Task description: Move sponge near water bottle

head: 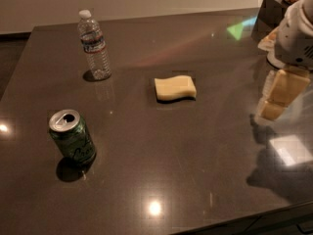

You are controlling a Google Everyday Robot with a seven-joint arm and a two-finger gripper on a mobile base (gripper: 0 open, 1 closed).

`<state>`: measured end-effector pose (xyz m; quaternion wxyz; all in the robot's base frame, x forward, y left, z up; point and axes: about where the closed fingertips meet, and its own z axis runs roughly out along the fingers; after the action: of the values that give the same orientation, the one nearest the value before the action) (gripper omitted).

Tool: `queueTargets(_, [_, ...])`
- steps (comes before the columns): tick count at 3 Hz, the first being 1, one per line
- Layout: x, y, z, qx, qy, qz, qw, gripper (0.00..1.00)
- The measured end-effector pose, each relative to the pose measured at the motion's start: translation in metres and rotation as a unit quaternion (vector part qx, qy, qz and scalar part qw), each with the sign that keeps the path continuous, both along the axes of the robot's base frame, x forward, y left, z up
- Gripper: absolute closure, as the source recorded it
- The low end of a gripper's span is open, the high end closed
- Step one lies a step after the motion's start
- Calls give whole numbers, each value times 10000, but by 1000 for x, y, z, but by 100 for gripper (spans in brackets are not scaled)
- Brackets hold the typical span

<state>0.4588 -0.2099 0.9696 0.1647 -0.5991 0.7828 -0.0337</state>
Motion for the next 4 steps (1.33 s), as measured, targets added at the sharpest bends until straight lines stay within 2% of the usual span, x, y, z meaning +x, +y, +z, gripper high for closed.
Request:
queueTargets(2, [73, 21, -30, 182, -52, -148, 9997, 0])
queueTargets(3, [102, 34, -50, 377, 5, -278, 9989, 0])
queueTargets(4, [121, 56, -72, 581, 93, -308, 9978, 0])
